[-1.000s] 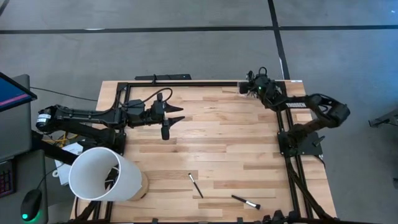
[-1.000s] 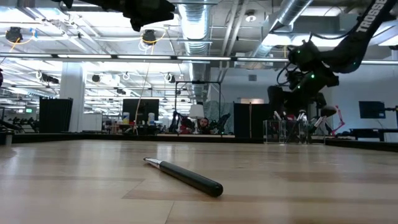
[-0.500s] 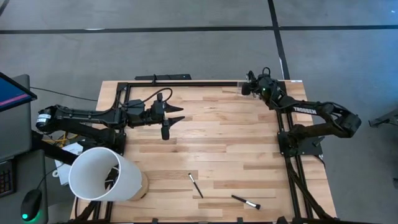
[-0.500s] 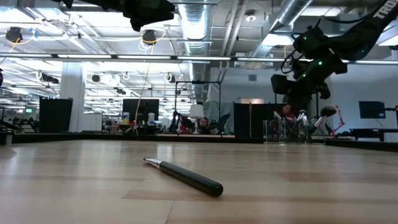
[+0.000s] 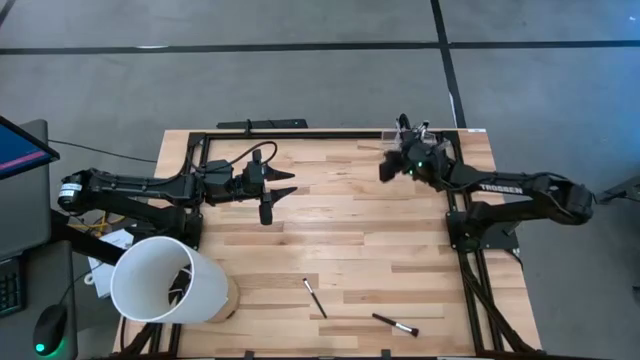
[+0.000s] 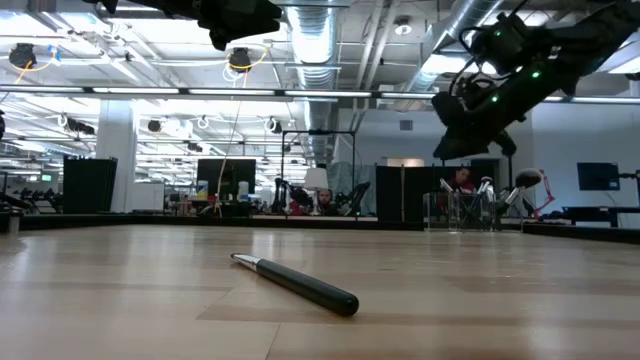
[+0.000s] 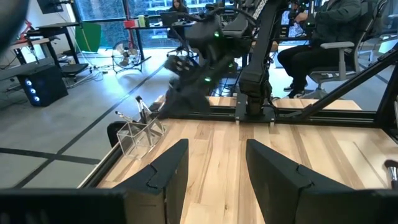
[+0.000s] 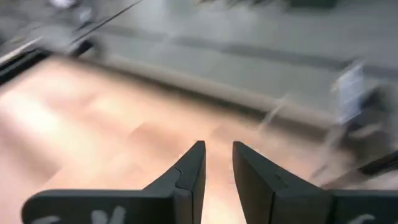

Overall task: Put items in baskets/containers
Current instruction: Put the black eyeshadow brush into the middle section of the transparent organizer

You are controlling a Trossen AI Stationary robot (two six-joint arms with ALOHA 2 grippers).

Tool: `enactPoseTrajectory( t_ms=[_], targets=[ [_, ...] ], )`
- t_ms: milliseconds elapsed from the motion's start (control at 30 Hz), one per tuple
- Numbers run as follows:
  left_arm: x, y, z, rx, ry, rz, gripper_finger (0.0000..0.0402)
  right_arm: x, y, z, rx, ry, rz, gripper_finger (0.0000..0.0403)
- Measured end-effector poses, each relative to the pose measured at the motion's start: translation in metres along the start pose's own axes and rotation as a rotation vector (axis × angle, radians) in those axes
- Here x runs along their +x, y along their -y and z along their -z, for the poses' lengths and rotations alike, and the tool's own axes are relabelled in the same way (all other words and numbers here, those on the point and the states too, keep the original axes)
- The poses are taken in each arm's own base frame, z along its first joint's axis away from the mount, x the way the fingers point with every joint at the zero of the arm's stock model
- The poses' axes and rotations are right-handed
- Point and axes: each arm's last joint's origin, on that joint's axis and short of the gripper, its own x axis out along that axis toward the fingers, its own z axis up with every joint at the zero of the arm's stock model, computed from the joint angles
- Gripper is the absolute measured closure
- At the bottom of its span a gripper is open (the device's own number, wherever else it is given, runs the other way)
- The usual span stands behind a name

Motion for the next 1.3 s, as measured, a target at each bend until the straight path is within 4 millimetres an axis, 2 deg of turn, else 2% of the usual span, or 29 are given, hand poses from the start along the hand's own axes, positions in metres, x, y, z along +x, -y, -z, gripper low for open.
enactPoseTrajectory(
  t_ms=[233,400,533,733,933,1300],
  targets=[
    [0.000,0.000,0.000,0.005,0.000,0.000,0.0244,-0.021,-0.040,0.035,-0.009,-0.224,-0.181,0.0333],
    [0.000,0.000,0.001,0.009,-0.008,0.001,0.0244,-0.043,-0.069,0.055,-0.027,-0.230,-0.247,0.0333],
    [0.000,0.000,0.001,0.009,-0.008,0.000,0.0244,-0.060,-0.083,0.065,-0.008,-0.190,-0.270,0.0333],
    [0.000,0.000,0.001,0.009,-0.011,0.001,0.0244,-0.074,-0.093,0.071,-0.025,-0.098,-0.260,0.0333],
    [0.002,0.001,0.003,0.015,-0.023,0.026,0.0244,-0.075,-0.094,0.069,-0.047,-0.072,-0.261,0.0333],
    [0.033,0.020,0.024,0.022,-0.049,0.174,0.0244,-0.076,-0.101,0.061,-0.046,-0.013,-0.338,0.0333]
  ],
)
